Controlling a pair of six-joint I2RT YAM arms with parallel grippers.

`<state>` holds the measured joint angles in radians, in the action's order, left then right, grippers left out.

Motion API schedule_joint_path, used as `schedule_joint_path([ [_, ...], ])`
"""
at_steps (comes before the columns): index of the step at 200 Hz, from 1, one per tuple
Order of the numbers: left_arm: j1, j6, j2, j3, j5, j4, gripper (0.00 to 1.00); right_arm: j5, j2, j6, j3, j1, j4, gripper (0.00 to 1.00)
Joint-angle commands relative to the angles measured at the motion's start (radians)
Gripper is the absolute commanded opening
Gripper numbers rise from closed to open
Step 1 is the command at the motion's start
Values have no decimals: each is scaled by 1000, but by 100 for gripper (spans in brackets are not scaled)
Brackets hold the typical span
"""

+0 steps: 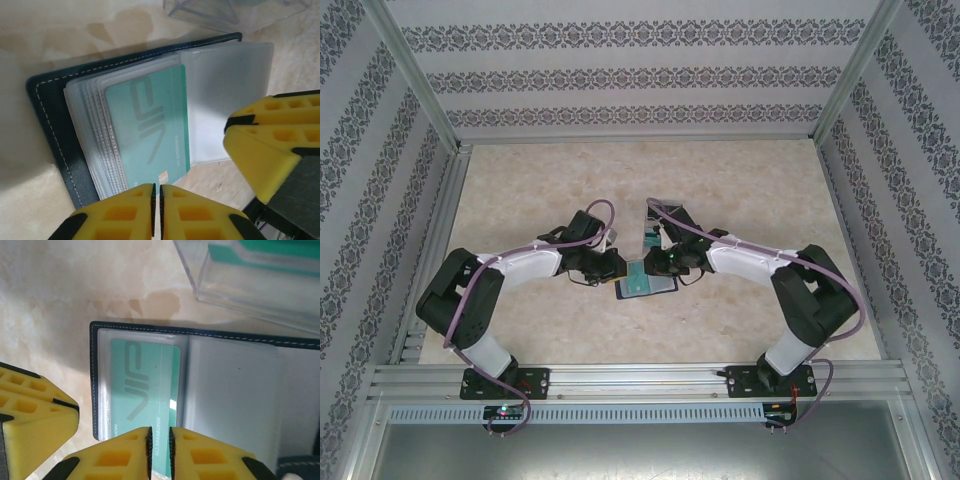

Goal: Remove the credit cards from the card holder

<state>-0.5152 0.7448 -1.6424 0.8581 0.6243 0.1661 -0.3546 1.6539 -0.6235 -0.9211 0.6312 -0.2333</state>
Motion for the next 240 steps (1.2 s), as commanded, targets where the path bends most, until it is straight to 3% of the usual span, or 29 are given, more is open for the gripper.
schedule_joint_path([
  [1,9,-1,-33,3,-6,7,12,-66,24,-43,-12,8,58,19],
  [177,7,-42,-111,48,-52,122,11,-132,108,-72,37,-41,101,20],
  [240,7,-42,-116,53,-51,121,11,-179,109,-91,63,-62,150,8],
])
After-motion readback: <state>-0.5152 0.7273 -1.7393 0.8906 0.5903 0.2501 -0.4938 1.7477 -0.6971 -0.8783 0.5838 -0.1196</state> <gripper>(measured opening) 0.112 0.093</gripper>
